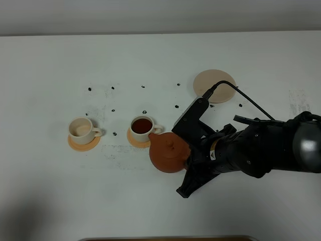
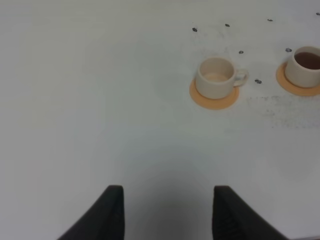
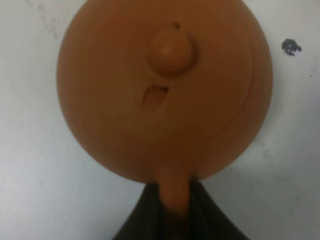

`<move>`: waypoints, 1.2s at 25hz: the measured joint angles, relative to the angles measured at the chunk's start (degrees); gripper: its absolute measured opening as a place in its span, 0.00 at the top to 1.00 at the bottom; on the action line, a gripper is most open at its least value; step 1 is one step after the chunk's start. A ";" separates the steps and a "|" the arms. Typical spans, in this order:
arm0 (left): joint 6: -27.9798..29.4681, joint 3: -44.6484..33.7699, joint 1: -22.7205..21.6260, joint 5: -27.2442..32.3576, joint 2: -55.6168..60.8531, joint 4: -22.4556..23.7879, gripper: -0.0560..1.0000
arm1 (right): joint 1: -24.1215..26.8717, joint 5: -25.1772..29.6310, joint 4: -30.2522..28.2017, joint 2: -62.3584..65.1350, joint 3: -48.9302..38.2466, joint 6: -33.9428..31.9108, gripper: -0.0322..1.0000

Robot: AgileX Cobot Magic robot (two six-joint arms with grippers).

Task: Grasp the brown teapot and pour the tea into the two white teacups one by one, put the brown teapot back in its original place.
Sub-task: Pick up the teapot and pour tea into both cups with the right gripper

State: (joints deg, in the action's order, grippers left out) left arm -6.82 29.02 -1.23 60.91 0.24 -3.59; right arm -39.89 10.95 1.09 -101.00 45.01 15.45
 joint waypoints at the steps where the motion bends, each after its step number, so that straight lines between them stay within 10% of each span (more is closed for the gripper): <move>1: 0.00 0.00 0.00 0.00 0.00 0.00 0.54 | 0.00 0.72 0.01 0.26 0.32 0.00 0.86; 14: 0.00 0.00 0.00 0.00 0.00 0.00 0.54 | -2.61 16.68 -11.23 5.24 14.20 -2.48 0.86; 30: 0.00 0.00 0.00 0.00 0.00 0.00 0.54 | -5.51 10.73 -31.37 -8.79 34.62 1.73 0.86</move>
State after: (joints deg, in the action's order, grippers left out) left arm -6.82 29.02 -1.23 60.91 0.24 -3.59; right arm -45.40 21.68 -30.27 -109.78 79.63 17.18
